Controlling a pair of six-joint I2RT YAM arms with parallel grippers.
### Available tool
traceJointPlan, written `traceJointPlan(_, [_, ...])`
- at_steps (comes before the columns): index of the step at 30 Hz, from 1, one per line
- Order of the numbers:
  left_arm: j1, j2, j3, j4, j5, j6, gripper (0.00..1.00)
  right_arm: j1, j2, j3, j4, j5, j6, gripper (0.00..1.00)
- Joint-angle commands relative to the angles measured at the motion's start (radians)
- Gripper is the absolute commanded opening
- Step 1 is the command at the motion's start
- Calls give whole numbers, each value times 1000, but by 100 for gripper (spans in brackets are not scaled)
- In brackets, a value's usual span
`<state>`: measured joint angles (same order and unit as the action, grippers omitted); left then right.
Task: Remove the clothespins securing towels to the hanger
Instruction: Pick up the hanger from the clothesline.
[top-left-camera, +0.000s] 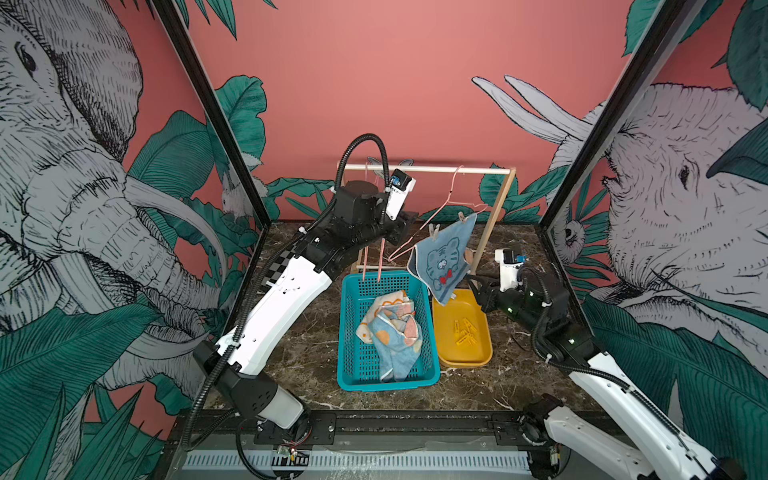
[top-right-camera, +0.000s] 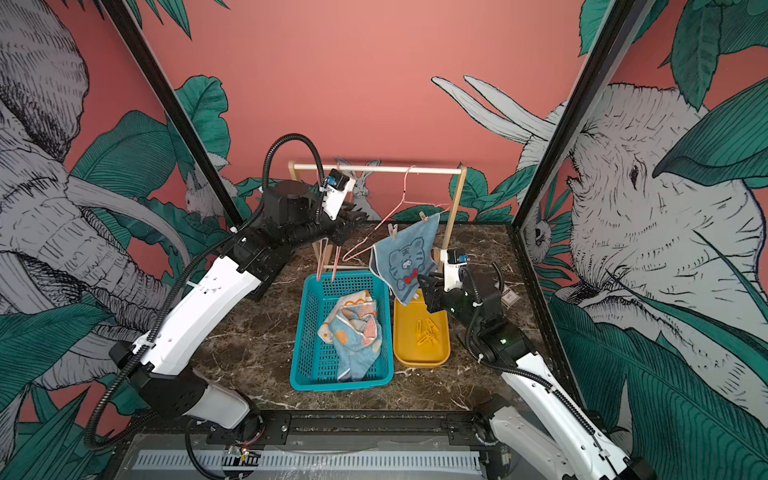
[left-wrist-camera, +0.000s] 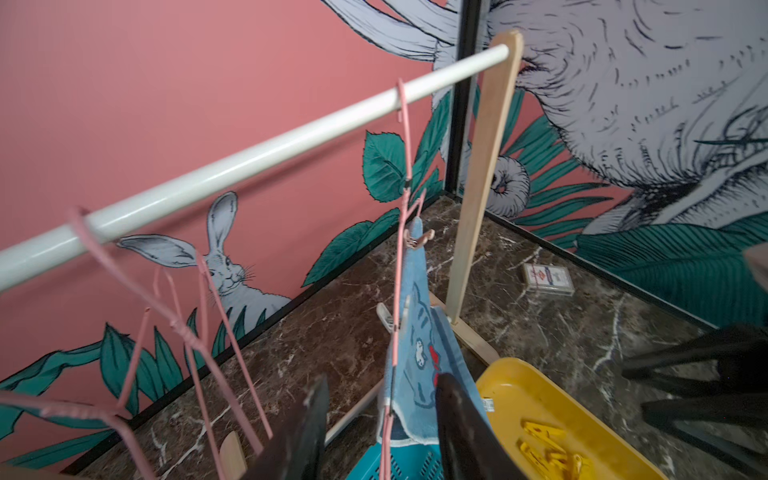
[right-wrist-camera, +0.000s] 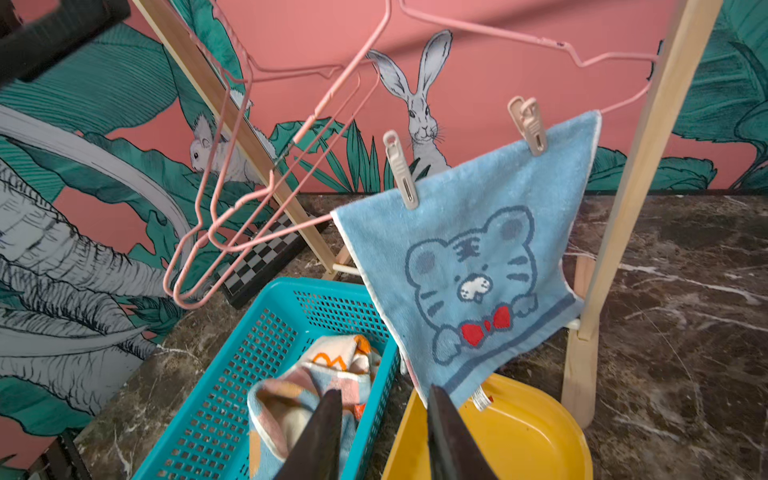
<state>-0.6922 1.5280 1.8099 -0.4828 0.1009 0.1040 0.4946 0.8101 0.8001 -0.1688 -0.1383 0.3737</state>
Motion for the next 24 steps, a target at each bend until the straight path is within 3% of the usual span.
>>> traceJointPlan(1, [-36,31,45,-52,56,50,46,-6,-43,-22,-16,12,-19,34])
traceJointPlan(9, [-38,124,79,75,60,-14,49,-10,-120,-73,-53,30,-13,34])
traceJointPlan(24, [-38,383,363,104,34,-81,54,-13,-205,-143,-82,42,-3,35])
